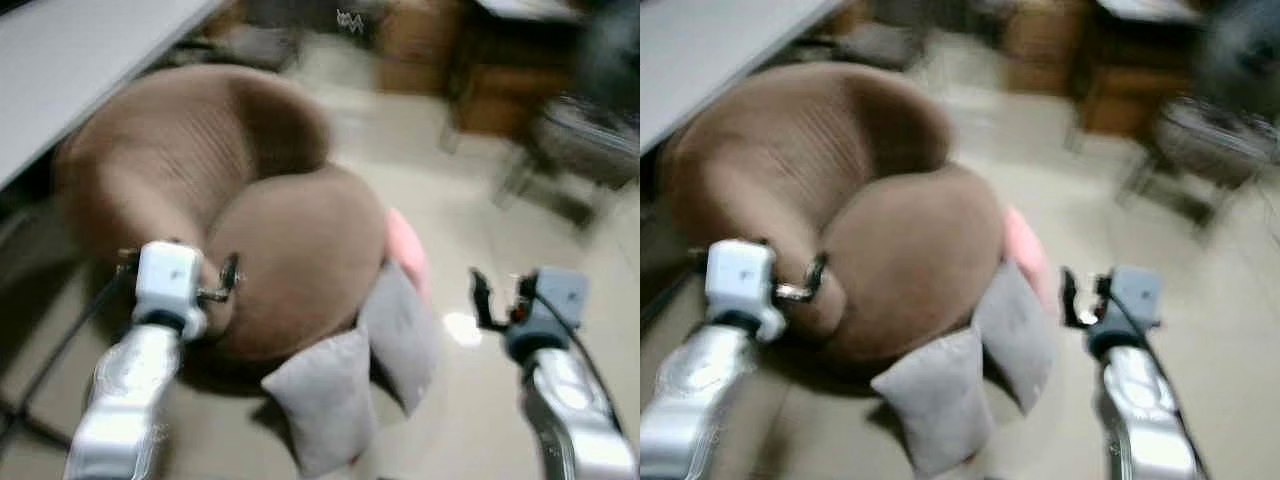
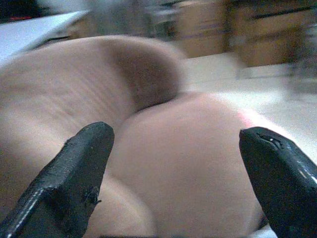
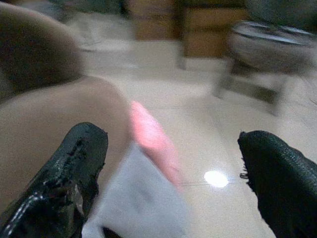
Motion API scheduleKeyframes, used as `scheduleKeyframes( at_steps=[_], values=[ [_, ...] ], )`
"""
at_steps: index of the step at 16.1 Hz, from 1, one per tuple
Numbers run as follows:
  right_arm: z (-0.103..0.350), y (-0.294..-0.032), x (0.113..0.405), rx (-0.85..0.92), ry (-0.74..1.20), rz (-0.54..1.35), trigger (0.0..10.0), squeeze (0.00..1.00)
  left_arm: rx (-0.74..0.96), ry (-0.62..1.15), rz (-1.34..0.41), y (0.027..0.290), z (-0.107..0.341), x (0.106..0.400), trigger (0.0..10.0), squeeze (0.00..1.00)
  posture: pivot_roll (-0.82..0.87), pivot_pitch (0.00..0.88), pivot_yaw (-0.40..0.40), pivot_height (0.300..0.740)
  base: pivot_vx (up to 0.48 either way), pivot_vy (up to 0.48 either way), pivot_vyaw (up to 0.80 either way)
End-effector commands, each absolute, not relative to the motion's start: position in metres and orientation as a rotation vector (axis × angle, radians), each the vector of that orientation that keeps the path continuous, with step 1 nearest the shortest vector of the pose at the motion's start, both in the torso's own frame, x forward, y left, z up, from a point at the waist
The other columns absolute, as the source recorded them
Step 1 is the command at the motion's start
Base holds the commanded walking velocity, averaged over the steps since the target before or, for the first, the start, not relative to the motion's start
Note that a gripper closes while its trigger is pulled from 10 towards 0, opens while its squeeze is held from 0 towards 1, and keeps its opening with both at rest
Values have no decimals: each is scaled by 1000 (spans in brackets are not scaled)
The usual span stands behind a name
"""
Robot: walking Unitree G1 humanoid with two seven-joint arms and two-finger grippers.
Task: Move the pillow to the sofa from floor
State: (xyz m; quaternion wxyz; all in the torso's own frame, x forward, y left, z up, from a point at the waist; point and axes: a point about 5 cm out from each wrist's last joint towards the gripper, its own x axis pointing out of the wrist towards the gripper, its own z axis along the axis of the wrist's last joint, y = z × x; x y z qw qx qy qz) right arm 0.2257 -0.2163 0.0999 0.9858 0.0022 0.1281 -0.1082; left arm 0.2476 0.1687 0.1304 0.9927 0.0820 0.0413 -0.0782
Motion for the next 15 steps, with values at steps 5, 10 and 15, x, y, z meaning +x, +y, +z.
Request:
scheduleKeyframes(
  at_steps=[5,10,15],
  values=[
    [109,-207,236,-12,215,-144,10000,0,204,31,-156,171,133,247,10000,0,20,0,-4,740,0,286,-800],
    [118,-202,243,-22,147,-40,10000,0,209,16,-172,164,131,240,10000,0,32,0,-21,740,0,-384,0],
    [122,-197,252,-1,123,-51,10000,0,256,-32,-190,157,132,244,10000,0,35,0,-35,730,0,0,0]
  ],
)
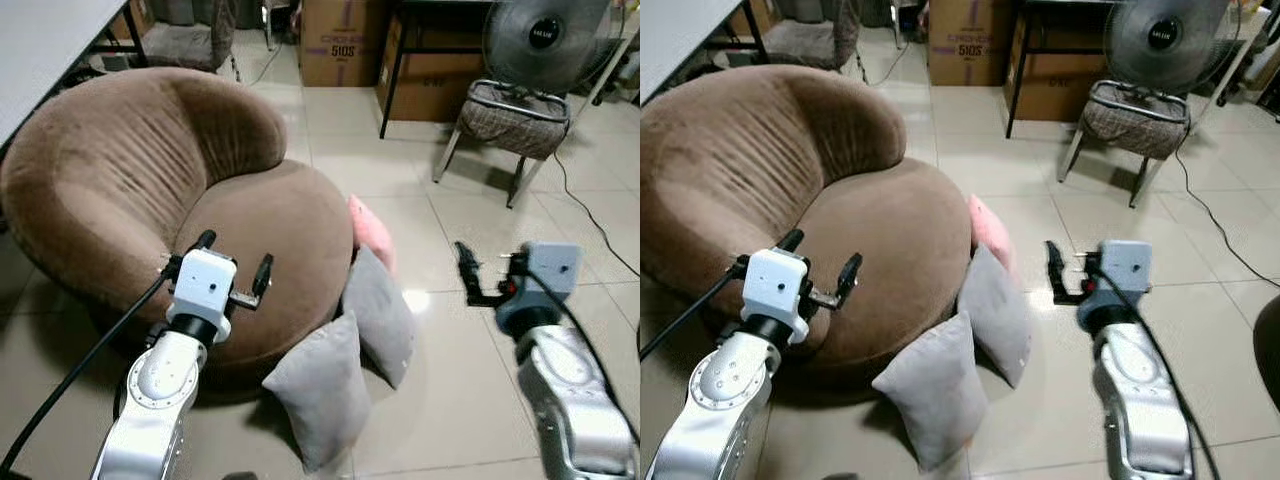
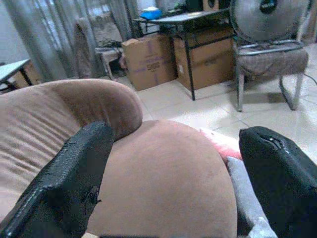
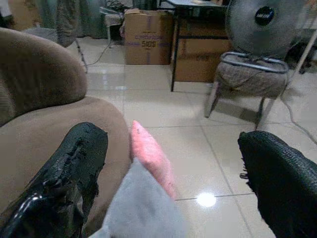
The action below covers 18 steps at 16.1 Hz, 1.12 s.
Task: Move the pillow to the sofa from floor
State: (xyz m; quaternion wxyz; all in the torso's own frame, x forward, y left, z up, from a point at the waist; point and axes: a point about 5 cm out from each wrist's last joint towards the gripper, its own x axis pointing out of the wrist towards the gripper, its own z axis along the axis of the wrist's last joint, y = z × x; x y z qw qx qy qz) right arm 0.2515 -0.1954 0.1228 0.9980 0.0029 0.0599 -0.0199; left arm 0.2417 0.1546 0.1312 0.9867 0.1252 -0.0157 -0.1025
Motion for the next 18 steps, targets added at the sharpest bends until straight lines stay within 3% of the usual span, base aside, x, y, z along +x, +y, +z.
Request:
scheduleKeyframes(
  at_steps=[1,14,18],
  values=[
    [121,-196,252,1,122,-48,10000,0,253,-37,-187,157,133,245,10000,0,35,0,-35,725,0,0,0],
    [114,-200,250,34,171,-93,10000,0,241,-11,-139,166,130,246,10000,0,33,0,-35,595,0,0,0],
    [113,-201,251,20,182,-75,10000,0,206,-12,-155,166,132,248,10000,0,34,0,-37,586,0,0,0]
  ],
)
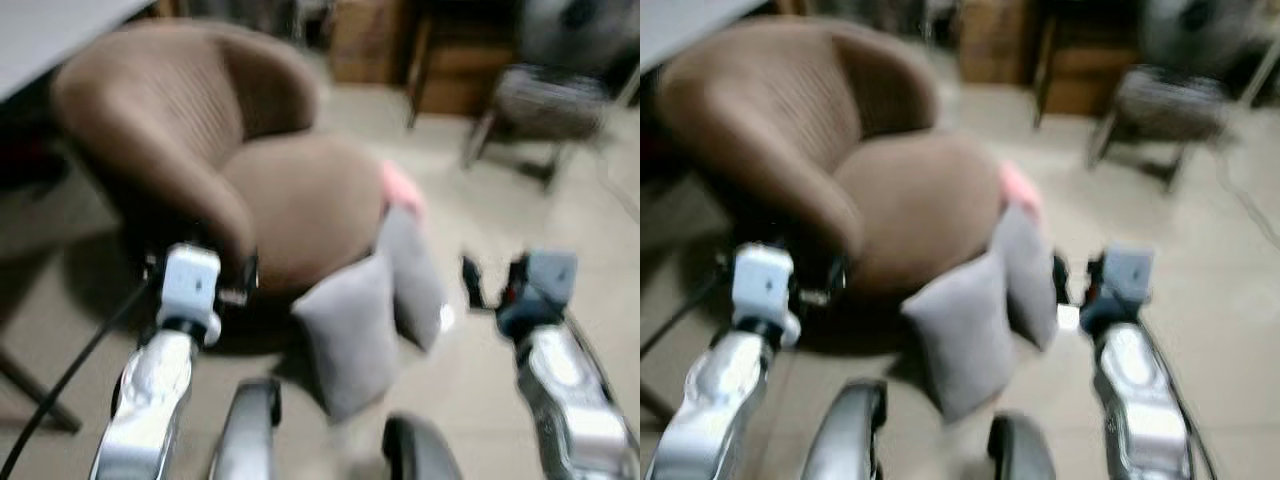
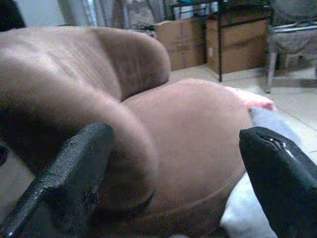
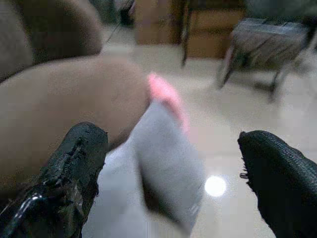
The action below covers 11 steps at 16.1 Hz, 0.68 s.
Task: Move the pillow to the sofa from floor
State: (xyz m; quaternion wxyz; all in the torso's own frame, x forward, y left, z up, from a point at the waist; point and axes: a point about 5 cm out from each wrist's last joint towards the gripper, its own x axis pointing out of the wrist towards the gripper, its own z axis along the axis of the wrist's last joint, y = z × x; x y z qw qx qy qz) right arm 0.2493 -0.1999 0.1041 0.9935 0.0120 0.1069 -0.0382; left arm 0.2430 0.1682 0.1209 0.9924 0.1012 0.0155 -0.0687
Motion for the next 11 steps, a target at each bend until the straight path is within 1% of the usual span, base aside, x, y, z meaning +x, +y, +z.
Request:
scheduleKeyframes(
  at_steps=[1,7,11],
  values=[
    [113,-201,251,23,181,-74,10000,0,201,-12,-155,166,133,248,10000,0,34,0,-37,586,285,0,0],
    [112,-203,253,30,181,-79,10000,0,194,-8,-172,166,134,251,10000,0,35,0,-30,586,387,0,0],
    [113,-206,254,28,179,-84,10000,0,197,-4,-181,166,134,251,10000,0,37,0,-28,586,396,0,-797]
  ],
)
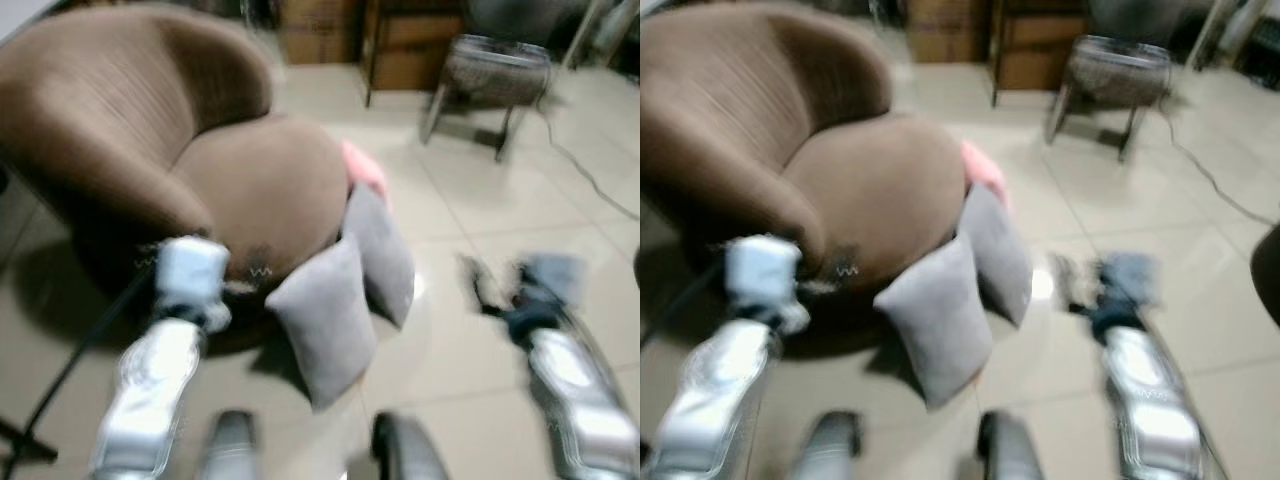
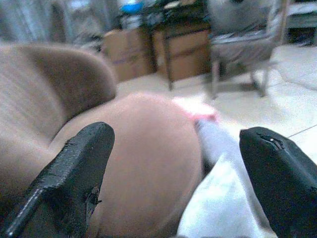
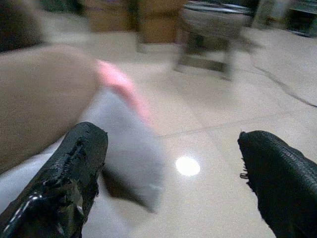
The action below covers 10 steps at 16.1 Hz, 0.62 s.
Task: Move the pillow to the sofa from floor
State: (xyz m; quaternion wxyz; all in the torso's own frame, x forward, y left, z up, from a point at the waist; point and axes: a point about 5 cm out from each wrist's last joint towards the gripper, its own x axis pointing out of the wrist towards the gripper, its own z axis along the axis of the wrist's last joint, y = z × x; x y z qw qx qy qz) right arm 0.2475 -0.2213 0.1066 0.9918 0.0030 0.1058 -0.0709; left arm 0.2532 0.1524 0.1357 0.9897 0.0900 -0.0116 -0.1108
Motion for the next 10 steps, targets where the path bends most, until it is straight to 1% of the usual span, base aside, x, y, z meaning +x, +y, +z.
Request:
scheduleKeyframes(
  at_steps=[1,2,8,9,10],
  values=[
    [113,-205,254,26,178,-84,10000,0,197,-4,-183,165,134,251,10000,0,36,0,-25,586,394,0,-800],
    [113,-205,254,24,179,-83,10000,0,197,-3,-185,165,134,252,10000,0,36,0,-25,586,394,0,-744],
    [113,-205,254,10,178,-72,10000,0,210,-2,-187,166,134,252,10000,0,36,0,-25,586,374,0,0],
    [113,-205,254,8,178,-67,10000,0,214,-1,-185,167,134,252,10000,0,36,0,-25,586,240,0,0],
    [113,-205,253,8,178,-65,10000,0,216,2,-177,167,134,252,10000,0,36,0,-25,586,0,0,0]
  ],
)
